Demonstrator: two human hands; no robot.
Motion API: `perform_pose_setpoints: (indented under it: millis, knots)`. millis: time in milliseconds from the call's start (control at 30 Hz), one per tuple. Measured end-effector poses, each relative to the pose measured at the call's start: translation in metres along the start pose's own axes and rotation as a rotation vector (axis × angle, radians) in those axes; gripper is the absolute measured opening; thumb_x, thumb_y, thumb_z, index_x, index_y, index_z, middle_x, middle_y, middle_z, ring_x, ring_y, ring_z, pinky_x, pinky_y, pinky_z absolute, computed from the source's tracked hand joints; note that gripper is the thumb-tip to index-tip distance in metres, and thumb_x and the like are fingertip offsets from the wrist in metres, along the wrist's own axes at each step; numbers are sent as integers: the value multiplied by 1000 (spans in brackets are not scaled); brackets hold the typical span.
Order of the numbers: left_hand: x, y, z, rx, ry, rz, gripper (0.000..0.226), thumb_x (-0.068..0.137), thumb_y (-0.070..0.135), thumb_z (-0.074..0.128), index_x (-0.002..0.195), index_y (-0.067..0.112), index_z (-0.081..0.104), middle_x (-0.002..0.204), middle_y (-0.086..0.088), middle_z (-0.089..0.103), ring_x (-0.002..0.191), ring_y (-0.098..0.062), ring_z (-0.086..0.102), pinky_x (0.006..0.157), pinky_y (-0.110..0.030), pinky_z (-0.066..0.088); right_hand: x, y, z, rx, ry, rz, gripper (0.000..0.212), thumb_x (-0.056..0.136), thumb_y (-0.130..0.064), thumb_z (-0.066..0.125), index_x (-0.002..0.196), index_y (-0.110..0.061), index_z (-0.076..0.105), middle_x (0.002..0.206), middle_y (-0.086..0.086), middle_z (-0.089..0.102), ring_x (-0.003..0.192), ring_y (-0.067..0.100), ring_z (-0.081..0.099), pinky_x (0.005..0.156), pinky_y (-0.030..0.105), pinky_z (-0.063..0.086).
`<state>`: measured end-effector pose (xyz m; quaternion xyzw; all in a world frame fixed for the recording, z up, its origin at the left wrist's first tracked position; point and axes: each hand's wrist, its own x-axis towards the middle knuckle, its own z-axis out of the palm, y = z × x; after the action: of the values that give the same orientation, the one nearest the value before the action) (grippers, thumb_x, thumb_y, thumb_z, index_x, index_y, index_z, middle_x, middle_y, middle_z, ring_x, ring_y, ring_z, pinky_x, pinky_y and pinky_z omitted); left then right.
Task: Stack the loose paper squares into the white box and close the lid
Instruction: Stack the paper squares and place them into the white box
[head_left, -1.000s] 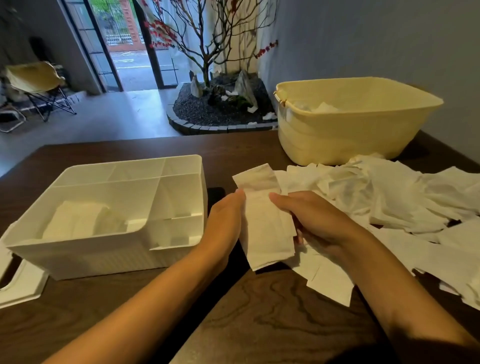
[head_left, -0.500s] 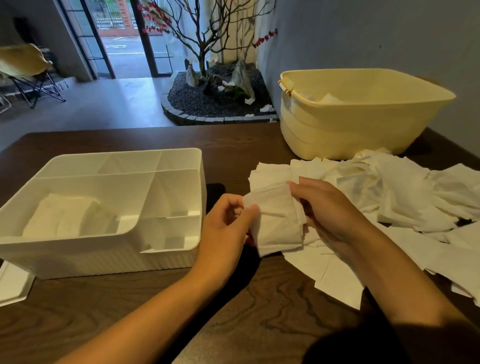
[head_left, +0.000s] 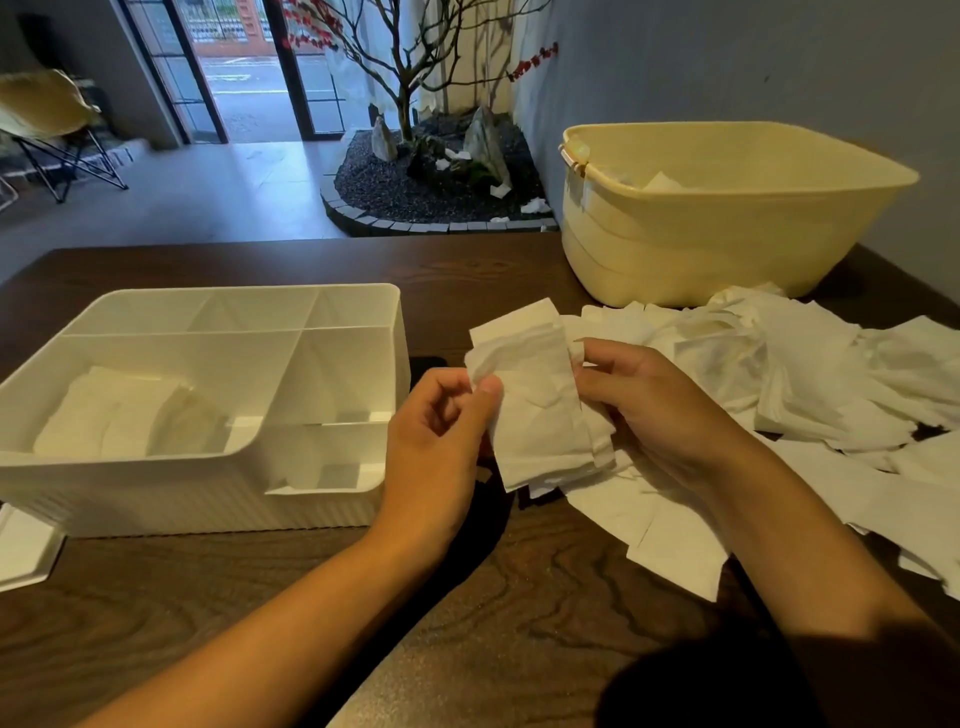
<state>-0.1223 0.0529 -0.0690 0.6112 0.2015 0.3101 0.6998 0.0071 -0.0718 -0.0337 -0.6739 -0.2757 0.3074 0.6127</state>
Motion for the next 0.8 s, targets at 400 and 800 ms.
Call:
perform_pose_setpoints:
  millis: [400,800]
  knots:
    - [3,-5,2,261,81,48,15,100,34,57,99,19,61,93,-3,69,87,-14,67,76,-32,58,-2,-2,6,33,-194,123,32,98,-43,51,109,-24,75,85,-2,72,77,12,68,65,28,52]
    - [3,2,-5,206,-90,10,10,93,18,67,102,16,64,95,3,72,89,-10,70,72,-21,55,-1,-1,5,66,-41,4,26,89,4,59,104,-14,68,93,1,74,87,25,69,70,31,55]
